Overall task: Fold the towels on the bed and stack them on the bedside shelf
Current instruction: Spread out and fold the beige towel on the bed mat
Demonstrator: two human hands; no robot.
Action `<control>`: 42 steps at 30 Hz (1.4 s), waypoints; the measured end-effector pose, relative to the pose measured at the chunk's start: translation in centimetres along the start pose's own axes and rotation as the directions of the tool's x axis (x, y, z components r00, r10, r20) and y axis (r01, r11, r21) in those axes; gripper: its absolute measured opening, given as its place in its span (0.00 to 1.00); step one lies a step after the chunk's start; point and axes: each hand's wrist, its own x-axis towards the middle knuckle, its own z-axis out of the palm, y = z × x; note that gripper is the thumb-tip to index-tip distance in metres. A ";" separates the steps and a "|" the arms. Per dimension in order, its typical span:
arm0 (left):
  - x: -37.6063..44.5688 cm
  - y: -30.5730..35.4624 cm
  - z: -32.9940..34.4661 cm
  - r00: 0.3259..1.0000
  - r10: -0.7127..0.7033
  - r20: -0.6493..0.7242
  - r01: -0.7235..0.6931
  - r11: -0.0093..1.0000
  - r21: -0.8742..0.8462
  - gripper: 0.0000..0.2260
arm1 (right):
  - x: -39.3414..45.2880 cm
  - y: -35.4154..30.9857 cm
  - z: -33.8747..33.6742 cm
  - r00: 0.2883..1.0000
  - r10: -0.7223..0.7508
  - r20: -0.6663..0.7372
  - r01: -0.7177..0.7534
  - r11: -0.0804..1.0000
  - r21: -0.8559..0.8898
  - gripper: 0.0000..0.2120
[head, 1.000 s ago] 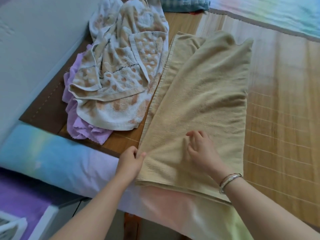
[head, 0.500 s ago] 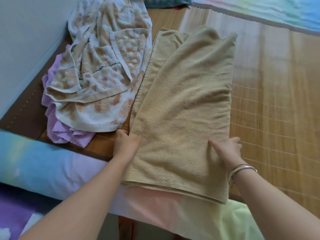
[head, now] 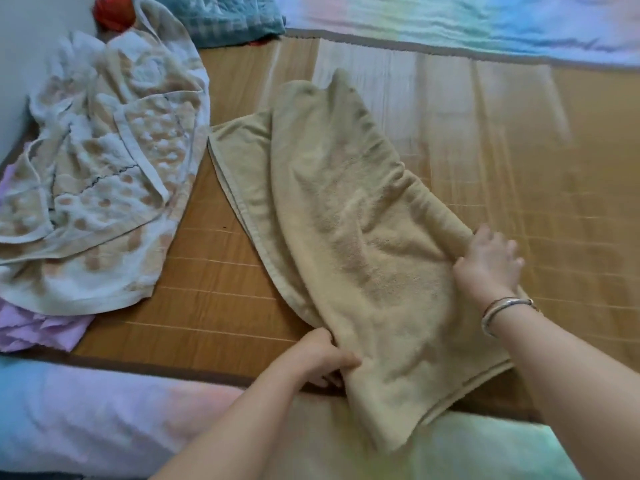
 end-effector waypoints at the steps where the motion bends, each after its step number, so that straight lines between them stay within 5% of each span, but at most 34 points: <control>1: 0.2 0.9 0.9 1.000 0.008 0.014 -0.009 0.999 0.048 0.17 | 0.4 0.6 -0.2 1.000 -0.011 -0.002 0.011 1.000 -0.023 0.27; 5: 0.5 2.6 0.0 0.994 -0.102 -0.047 0.110 0.972 0.206 0.26 | -0.6 -0.3 0.6 0.967 -0.254 -0.024 0.255 0.959 0.125 0.24; 7: 0.6 2.8 -2.5 0.972 -0.090 -0.219 0.140 0.963 0.229 0.28 | -2.2 -2.5 1.8 0.929 -0.369 0.017 0.354 0.903 0.244 0.23; 11: 2.0 3.0 -8.8 0.723 0.270 -0.636 -0.076 0.946 0.315 0.12 | -5.9 -7.7 4.8 0.884 -0.448 0.136 0.388 0.864 0.319 0.27; 13: 3.2 3.5 -11.2 0.660 0.428 -0.617 -0.195 0.891 0.410 0.09 | -7.2 -9.2 6.4 0.892 -0.407 0.197 0.334 0.886 0.322 0.30; 16: 5.5 3.6 -13.1 0.670 0.593 -0.446 -0.149 0.697 0.702 0.21 | -7.6 -9.1 8.8 0.914 -0.324 0.245 0.254 0.926 0.278 0.33; 18: 6.6 3.2 -13.3 0.702 0.611 -0.367 -0.061 0.564 0.823 0.24 | -7.4 -8.0 9.9 0.908 -0.341 0.244 0.282 0.927 0.247 0.34; 21: 7.0 2.6 -11.8 0.715 0.591 -0.375 0.009 0.527 0.850 0.27 | -6.6 -6.1 10.3 0.891 -0.389 0.234 0.344 0.915 0.209 0.35; 27: 5.4 3.8 -4.1 0.732 0.584 -0.352 -0.067 0.576 0.815 0.26 | 0.5 1.7 7.0 0.824 -0.460 0.332 0.480 0.877 0.023 0.34; 29: 5.2 5.0 -1.7 0.721 0.629 -0.290 -0.168 0.565 0.808 0.24 | 3.8 5.0 4.8 0.804 -0.437 0.404 0.522 0.844 -0.124 0.35; 32: 5.6 6.8 0.4 0.720 0.633 -0.282 -0.397 0.711 0.581 0.16 | 7.0 6.6 2.2 0.833 -0.327 0.447 0.483 0.824 -0.297 0.35; 36: 5.8 7.6 -1.5 0.657 0.493 -0.570 -0.422 0.868 0.263 0.05 | 5.1 1.6 1.9 0.884 -0.436 0.167 0.454 0.886 -0.090 0.22; 39: 6.2 7.3 -6.2 0.636 0.308 -0.708 -0.380 0.923 0.060 0.11 | 1.2 -3.1 3.1 0.800 -0.587 0.127 0.585 0.809 0.058 0.25; 42: 6.6 7.0 -11.1 0.681 0.225 -0.697 -0.394 0.915 -0.089 0.22 | -1.3 -6.9 4.9 0.741 -0.658 0.136 0.650 0.753 0.102 0.28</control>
